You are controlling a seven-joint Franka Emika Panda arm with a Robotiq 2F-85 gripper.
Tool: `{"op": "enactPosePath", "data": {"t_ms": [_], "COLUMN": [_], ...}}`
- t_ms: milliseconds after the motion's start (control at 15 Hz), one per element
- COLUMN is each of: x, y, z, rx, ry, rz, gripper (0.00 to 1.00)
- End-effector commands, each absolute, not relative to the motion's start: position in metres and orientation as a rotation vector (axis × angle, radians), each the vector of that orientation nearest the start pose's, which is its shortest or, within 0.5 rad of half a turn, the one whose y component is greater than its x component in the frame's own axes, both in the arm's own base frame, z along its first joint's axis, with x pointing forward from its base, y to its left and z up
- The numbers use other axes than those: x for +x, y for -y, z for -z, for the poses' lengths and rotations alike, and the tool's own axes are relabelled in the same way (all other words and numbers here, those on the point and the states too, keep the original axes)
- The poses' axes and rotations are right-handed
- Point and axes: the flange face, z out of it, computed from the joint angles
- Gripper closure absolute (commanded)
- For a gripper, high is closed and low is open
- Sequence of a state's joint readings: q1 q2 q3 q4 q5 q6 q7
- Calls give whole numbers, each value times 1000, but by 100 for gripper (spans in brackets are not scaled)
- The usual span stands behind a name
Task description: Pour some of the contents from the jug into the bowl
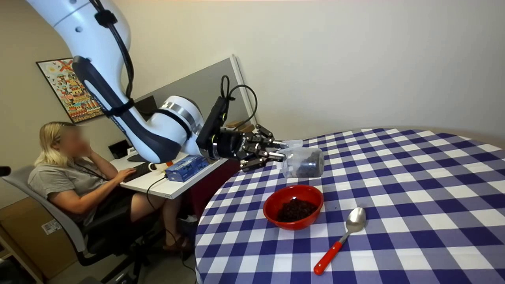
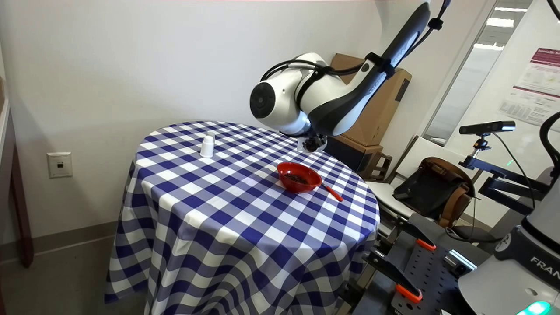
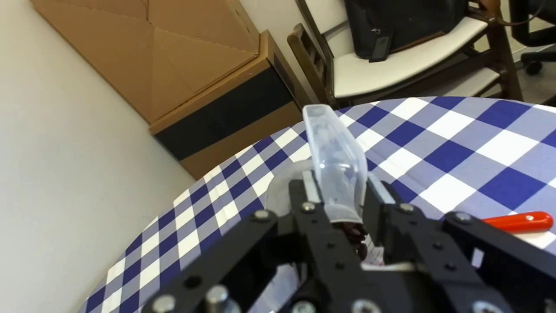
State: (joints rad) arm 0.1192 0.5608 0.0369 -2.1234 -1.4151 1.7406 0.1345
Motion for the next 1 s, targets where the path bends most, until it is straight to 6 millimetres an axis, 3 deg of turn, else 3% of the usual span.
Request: {"op": "enactPosePath", "data": {"t_ms": [0, 933], "x": [527, 517], "y": [-3, -6], "z": [-140, -123], "rx": [1501, 1290], "ry": [-911, -872], "rz": [603, 592], "gripper": [88, 88]}}
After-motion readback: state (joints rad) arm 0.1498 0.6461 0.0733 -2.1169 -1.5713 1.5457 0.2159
